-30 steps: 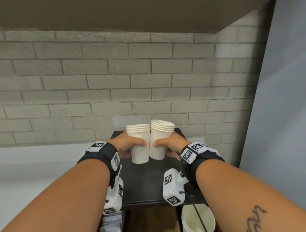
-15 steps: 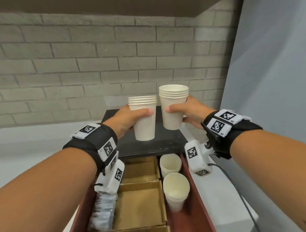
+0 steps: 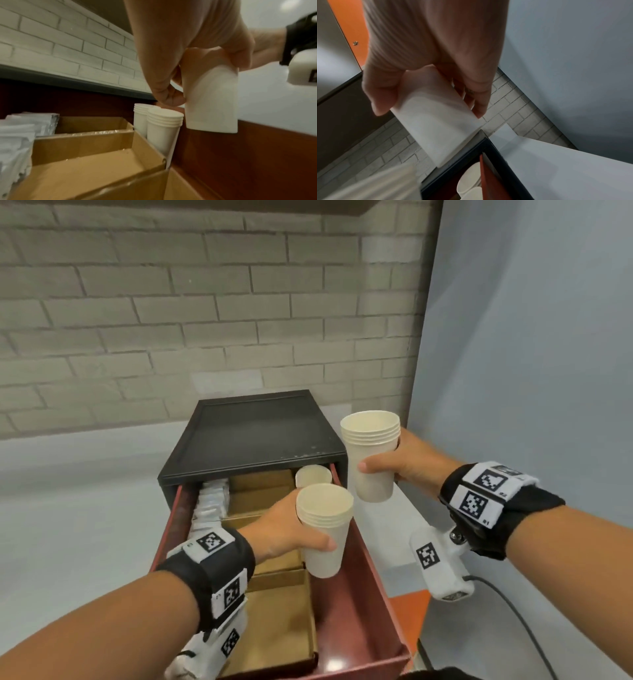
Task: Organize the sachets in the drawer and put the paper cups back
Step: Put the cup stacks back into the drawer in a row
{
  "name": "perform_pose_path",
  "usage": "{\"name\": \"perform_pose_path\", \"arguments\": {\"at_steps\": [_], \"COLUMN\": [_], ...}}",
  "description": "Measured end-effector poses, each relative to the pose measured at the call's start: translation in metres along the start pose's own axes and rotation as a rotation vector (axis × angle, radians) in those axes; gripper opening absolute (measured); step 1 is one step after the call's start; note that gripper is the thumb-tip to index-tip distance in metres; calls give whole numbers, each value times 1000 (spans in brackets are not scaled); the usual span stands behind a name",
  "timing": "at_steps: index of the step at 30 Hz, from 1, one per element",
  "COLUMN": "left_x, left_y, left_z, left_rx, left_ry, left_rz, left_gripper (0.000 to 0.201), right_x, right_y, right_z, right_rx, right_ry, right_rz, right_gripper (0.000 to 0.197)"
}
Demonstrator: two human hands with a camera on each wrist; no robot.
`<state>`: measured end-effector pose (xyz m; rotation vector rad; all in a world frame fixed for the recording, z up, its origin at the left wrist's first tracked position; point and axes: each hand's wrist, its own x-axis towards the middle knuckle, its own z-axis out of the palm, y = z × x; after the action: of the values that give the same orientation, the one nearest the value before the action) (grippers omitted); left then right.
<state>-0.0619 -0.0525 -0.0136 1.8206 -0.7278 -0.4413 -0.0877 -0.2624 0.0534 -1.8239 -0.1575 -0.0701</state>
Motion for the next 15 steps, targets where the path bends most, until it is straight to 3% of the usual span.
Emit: {"name": "perform_pose_path", "arguments": {"at_steps": [4,9,11,15], "left_x": [2,7,5,5], "left_y": [-12,-46,-57,-67], "left_z": [11,15,17,22], "left_rx": [60,211,204,163], "left_ry": [-10,45,89,126], "left_rz": [-29,-101,-169,-174], "left_gripper": [60,88,89,90], "right_x": [-11,-15,-15,-14], "right_y": [4,10,13,16], "right_z": [4,4,4,8], "right_rx": [-12,-1,2,7], "right_ry": [-9,0,-4,-12], "right_rz": [3,16,27,34], "right_gripper": [44,42,43,43]}}
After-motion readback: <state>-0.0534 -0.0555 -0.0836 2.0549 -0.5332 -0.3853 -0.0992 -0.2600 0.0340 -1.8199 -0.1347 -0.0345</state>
